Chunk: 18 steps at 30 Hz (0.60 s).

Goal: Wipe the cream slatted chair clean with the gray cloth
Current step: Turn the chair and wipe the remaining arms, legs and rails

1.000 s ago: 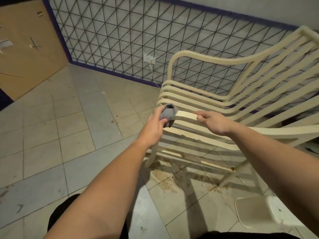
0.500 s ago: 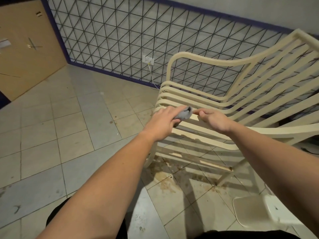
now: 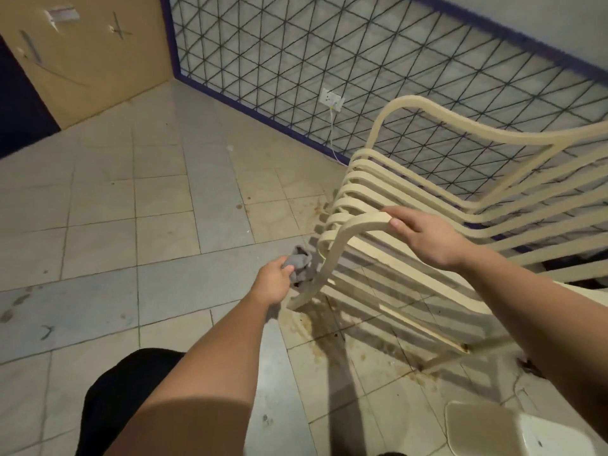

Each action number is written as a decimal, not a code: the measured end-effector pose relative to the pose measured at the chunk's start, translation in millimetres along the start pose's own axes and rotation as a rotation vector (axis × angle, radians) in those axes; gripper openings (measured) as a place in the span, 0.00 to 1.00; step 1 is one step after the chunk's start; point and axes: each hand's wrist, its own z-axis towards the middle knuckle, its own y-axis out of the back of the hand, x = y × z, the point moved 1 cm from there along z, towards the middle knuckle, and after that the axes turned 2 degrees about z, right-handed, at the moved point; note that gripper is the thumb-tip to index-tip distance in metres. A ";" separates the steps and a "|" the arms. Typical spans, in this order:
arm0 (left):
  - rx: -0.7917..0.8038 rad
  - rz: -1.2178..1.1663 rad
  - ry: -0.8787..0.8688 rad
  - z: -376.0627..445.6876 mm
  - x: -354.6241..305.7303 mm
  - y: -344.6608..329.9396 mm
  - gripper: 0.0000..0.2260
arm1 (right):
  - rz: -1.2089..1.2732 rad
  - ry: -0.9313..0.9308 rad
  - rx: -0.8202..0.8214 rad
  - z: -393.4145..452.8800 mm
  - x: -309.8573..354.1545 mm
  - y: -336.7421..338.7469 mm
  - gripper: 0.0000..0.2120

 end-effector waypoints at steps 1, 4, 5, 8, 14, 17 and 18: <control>-0.049 -0.064 -0.008 0.2 -1.4 4.3 0.16 | 0.001 -0.004 -0.006 0.5 -2.2 -0.9 0.15; -0.038 -0.253 -0.124 -5.2 -44.6 9.5 0.18 | -0.033 -0.010 -0.026 2.8 -4.3 -6.3 0.13; 0.013 -0.276 -0.195 -7.2 -65.9 8.3 0.18 | -0.043 -0.016 -0.030 3.5 -5.1 -7.6 0.13; 0.127 -0.219 -0.387 -11.8 -107.7 -1.6 0.20 | -0.062 -0.039 -0.035 3.7 -6.7 -8.0 0.13; 0.171 -0.052 -0.259 0.7 -57.2 -11.3 0.14 | -0.058 -0.059 -0.048 2.3 -1.2 -9.4 0.13; 0.316 0.190 -0.071 3.1 -7.0 -23.3 0.15 | -0.058 -0.052 -0.053 2.1 -0.8 -9.2 0.13; 0.354 0.266 -0.005 1.7 10.6 -26.9 0.16 | -0.059 -0.048 -0.054 1.9 -1.2 -9.4 0.12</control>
